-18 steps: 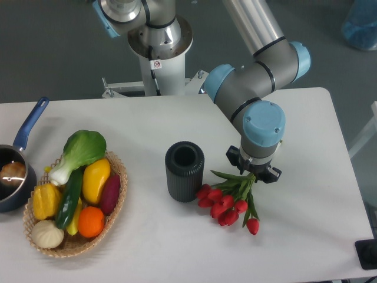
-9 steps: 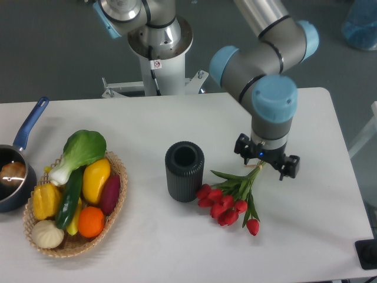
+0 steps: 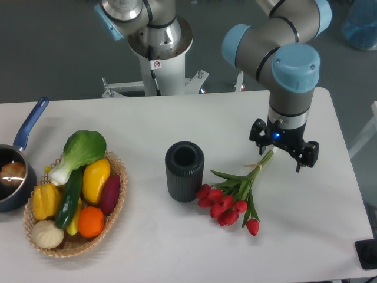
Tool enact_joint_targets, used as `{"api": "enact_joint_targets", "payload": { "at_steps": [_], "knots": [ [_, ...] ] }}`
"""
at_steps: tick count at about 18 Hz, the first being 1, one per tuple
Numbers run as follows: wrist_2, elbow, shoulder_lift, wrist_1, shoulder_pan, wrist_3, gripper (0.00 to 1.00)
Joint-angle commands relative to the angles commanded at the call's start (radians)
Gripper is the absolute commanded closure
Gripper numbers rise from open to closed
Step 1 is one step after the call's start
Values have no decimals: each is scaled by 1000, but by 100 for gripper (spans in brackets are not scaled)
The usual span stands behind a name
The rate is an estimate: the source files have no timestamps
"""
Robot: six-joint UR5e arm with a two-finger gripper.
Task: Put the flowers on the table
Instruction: 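Raise the open gripper up away from the tulips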
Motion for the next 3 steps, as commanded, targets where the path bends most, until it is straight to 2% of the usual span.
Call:
{"api": "enact_joint_targets", "payload": {
  "at_steps": [3],
  "knots": [
    [-2,-3,0,0,0,0,0]
  ]
}}
